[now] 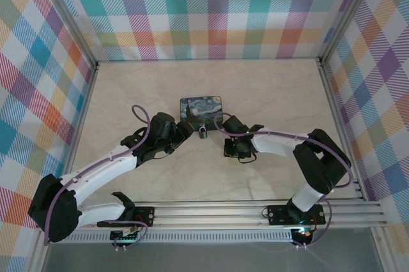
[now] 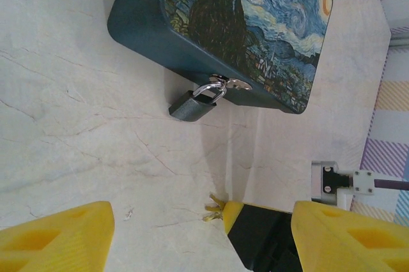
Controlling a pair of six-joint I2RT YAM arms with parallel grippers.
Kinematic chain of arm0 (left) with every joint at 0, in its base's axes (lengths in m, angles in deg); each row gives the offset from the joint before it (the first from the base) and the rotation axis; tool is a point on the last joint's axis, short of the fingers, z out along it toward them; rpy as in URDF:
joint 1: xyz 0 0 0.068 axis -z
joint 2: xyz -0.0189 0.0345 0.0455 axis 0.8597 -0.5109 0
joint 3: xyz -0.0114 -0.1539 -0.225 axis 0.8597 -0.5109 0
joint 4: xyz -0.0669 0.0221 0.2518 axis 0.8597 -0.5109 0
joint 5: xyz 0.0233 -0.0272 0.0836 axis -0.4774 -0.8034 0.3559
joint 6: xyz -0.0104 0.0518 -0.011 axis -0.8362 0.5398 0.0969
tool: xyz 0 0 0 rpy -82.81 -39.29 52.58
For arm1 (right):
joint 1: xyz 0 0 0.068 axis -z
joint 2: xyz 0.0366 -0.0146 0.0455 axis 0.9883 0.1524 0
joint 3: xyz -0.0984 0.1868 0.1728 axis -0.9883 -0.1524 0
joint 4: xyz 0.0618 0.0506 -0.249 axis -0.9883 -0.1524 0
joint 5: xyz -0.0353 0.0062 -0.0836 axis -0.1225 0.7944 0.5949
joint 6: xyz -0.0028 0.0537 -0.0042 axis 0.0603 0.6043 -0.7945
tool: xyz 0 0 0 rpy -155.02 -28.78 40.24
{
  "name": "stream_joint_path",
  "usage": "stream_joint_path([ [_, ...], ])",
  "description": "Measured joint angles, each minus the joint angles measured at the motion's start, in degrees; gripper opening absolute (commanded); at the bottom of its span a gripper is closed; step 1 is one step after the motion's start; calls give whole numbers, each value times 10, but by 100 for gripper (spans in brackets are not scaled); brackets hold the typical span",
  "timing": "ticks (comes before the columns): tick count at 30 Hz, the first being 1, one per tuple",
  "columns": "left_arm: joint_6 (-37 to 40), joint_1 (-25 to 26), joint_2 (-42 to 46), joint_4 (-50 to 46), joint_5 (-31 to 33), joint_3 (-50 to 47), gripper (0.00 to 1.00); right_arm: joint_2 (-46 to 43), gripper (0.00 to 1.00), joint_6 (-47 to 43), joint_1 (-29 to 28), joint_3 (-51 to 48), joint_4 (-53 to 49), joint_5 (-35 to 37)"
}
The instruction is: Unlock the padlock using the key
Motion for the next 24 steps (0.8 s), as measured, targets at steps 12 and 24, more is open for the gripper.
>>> stream_joint_path([
  [12,26,-3,3,-23,0,1,74,-14,39,1,-7,2,0,2],
  [24,29,-3,5,-23,0,1,74,-6,32,-4,-21,9,-4,16],
])
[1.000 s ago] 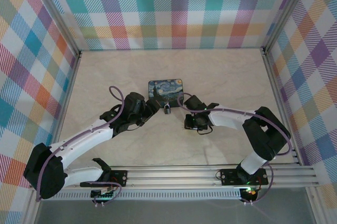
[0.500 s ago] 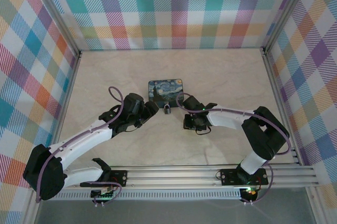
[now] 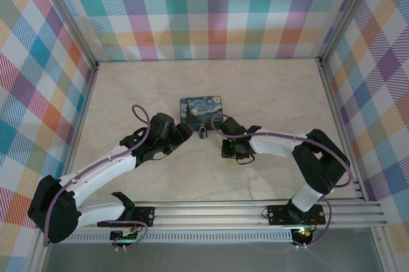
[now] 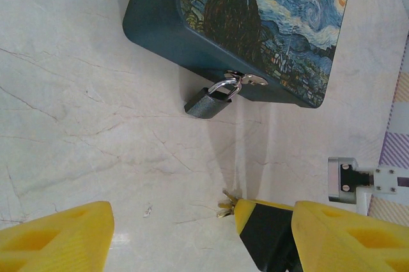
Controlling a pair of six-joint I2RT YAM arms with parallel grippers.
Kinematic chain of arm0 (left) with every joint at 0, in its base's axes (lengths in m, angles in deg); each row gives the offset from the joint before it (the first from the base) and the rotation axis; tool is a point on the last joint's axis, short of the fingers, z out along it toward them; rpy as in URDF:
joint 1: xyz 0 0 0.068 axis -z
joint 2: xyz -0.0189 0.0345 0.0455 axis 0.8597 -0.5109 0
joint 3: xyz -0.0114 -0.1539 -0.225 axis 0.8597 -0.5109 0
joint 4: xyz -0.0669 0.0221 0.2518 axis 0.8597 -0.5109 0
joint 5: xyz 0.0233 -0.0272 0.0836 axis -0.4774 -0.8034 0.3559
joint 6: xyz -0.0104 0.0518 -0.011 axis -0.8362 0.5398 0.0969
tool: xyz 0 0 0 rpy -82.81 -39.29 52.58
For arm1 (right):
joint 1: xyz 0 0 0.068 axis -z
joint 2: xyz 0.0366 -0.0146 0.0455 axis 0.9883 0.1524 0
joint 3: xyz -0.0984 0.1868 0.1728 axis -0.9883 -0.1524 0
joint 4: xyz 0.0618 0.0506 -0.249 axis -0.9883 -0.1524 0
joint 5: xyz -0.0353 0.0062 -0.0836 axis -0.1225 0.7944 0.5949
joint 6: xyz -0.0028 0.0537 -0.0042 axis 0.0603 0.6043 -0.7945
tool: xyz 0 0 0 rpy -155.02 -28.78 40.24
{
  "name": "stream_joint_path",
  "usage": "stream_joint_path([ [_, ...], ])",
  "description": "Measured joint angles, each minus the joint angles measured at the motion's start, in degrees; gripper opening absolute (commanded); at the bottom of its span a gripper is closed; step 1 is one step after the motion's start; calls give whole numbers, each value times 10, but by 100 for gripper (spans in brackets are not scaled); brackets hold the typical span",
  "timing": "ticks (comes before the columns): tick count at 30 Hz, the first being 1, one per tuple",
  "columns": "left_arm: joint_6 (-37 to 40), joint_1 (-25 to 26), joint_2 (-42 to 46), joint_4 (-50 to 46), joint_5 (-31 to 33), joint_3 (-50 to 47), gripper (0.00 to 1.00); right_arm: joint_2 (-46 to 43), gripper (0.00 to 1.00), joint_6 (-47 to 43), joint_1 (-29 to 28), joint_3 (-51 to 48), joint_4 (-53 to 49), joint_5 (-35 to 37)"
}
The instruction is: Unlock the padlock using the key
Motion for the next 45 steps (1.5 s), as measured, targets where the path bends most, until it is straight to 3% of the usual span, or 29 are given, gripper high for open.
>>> stream_joint_path([
  [12,3,-7,25,-7,0,0,74,4,16,13,-13,1,3,26],
  [24,-18,12,-9,38,-26,-48,73,-20,0,21,-26,-61,142,-31],
  [45,-71,10,-116,170,-106,-49,75,-67,0,21,-27,-108,214,-110],
])
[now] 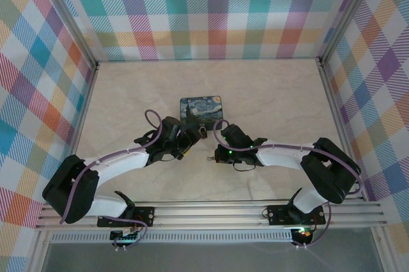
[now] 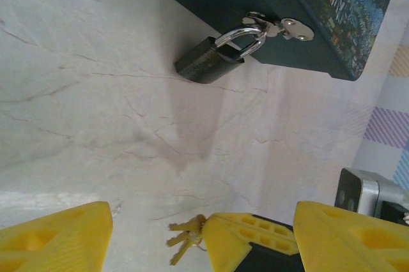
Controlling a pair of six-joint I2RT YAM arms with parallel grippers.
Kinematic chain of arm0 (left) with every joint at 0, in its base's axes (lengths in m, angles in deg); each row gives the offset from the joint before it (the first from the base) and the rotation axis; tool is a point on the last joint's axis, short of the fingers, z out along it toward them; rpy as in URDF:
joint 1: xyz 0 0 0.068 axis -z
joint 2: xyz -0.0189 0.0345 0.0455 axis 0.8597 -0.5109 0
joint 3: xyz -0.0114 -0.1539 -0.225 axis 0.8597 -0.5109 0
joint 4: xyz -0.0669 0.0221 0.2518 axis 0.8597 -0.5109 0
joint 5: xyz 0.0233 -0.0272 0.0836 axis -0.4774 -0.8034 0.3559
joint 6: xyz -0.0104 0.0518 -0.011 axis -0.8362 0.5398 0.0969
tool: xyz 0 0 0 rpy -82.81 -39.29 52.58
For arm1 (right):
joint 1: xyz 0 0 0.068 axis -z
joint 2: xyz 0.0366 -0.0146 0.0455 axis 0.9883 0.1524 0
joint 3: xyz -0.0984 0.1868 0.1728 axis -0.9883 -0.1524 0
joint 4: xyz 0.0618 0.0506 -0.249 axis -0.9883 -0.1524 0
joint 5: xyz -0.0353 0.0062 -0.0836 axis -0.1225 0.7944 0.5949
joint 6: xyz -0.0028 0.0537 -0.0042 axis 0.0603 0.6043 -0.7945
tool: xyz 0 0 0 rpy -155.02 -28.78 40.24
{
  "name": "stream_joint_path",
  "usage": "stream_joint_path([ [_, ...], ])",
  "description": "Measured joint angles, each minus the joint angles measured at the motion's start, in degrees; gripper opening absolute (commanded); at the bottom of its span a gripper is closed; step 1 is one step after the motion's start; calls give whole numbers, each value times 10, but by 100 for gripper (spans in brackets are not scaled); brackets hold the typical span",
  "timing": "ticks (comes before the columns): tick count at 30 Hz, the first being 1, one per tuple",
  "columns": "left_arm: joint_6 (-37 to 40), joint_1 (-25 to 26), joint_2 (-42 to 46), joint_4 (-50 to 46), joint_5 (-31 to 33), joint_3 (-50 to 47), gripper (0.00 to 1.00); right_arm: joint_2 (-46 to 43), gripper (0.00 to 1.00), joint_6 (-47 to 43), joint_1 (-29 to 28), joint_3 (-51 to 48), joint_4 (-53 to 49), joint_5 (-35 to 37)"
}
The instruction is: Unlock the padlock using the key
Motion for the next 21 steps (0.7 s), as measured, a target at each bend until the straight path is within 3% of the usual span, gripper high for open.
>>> stream_joint_path([
  [7,-37,7,-44,58,-26,0,72,-3,0,0,0,0,17,-22],
  [21,-51,15,-23,72,-22,-33,71,-26,0,0,-2,1,28,-40],
])
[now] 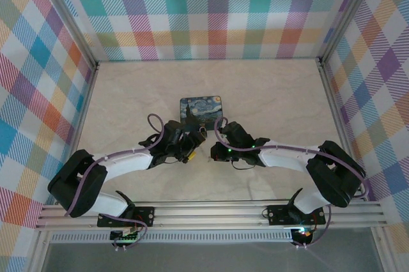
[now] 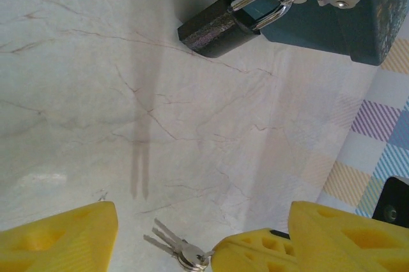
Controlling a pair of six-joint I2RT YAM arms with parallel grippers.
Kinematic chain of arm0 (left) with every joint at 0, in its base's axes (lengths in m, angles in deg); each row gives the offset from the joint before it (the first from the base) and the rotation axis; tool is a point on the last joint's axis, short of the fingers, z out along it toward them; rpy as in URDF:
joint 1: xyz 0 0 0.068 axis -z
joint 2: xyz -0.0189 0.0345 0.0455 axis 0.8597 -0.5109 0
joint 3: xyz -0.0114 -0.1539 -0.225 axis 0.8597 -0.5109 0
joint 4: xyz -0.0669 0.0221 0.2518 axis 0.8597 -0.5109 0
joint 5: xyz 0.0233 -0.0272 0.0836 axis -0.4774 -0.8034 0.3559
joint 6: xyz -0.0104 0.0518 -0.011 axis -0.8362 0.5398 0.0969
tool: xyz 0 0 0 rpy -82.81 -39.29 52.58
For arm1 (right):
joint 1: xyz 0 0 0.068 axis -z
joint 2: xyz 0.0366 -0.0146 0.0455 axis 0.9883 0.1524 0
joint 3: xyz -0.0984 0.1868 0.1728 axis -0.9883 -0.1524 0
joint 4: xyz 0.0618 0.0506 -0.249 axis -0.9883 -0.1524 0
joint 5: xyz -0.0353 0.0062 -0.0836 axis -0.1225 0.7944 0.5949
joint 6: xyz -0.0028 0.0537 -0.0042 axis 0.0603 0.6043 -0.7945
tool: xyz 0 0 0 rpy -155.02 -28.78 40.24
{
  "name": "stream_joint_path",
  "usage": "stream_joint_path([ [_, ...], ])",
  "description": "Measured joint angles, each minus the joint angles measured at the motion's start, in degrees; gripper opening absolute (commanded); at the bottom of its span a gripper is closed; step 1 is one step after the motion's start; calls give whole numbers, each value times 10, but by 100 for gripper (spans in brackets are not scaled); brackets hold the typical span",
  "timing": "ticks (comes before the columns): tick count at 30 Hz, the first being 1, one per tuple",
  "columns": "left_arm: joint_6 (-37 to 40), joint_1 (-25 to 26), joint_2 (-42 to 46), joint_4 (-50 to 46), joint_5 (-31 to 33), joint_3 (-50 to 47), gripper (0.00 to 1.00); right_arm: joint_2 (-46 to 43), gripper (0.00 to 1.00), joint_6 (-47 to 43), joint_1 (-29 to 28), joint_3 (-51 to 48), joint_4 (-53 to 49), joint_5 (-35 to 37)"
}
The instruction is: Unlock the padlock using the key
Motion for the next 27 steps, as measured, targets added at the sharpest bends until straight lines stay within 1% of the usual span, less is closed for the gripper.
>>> stream_joint_path([
  [4,1,0,17,-1,3,-6,72,-5,0,0,0,0,0,-1],
  [7,3,-4,31,-5,7,-11,72,-6,0,-4,0,8,-17,11],
  [9,8,-9,45,-23,12,-12,73,-6,0,-7,0,13,-32,26],
  [15,45,-24,128,-96,40,-11,74,4,2,-16,8,14,-60,47],
  [18,62,-30,153,-122,46,-8,74,4,11,-17,11,16,-63,60],
  [20,73,-35,156,-135,50,-5,74,3,19,-21,14,18,-72,68],
  [25,88,-39,157,-156,52,0,74,11,28,-31,23,19,-122,90],
  [27,92,-39,160,-162,52,0,74,16,31,-34,24,19,-137,96],
])
